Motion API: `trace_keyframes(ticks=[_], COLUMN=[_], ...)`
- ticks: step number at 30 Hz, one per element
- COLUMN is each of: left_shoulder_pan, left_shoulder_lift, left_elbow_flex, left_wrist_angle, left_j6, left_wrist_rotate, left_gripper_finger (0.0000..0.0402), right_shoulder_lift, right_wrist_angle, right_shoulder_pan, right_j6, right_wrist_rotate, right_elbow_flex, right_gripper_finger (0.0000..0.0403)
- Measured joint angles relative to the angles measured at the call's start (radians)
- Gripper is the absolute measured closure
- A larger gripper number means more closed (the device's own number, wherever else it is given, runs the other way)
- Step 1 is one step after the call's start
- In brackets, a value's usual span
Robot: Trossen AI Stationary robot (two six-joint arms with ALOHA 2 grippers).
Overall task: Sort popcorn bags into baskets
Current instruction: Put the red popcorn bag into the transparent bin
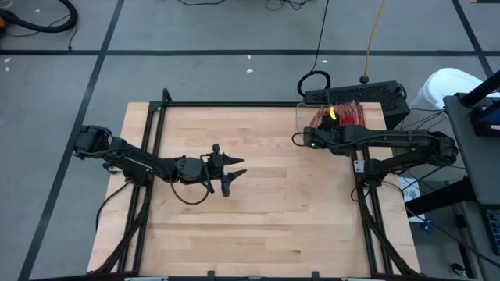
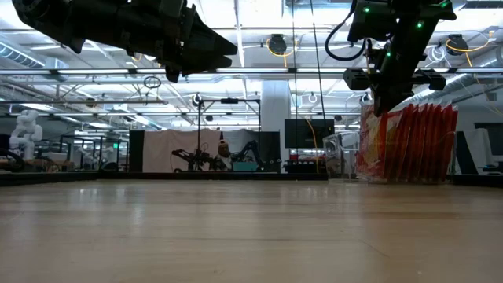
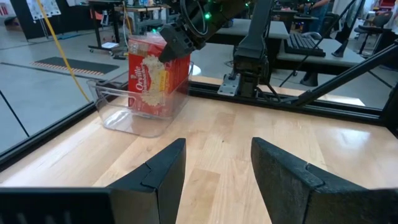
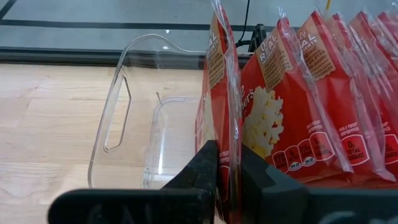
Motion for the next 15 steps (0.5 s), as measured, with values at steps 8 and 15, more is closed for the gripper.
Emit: trace_keyframes(ticks=[8, 15], left_shoulder_pan=[0.0, 0.0], left_shoulder_lift=[0.0, 0.0], left_elbow_flex=[0.0, 0.0], left_wrist_angle=[-0.021, -0.03], left_j6=[0.0, 0.0], left_wrist_rotate=[0.0, 0.0], left_gripper_finger=[0.0215, 0.0215], right_shoulder_lift=[0.0, 0.0], right_wrist_angle=[-0.005, -0.019], right_shoulder_pan=[0.0, 0.0], right_j6=[0.005, 0.004], right_wrist_rotate=[0.0, 0.037], right_elbow_flex=[0.0, 0.0], right_gripper_finger=[0.0352, 0.0301])
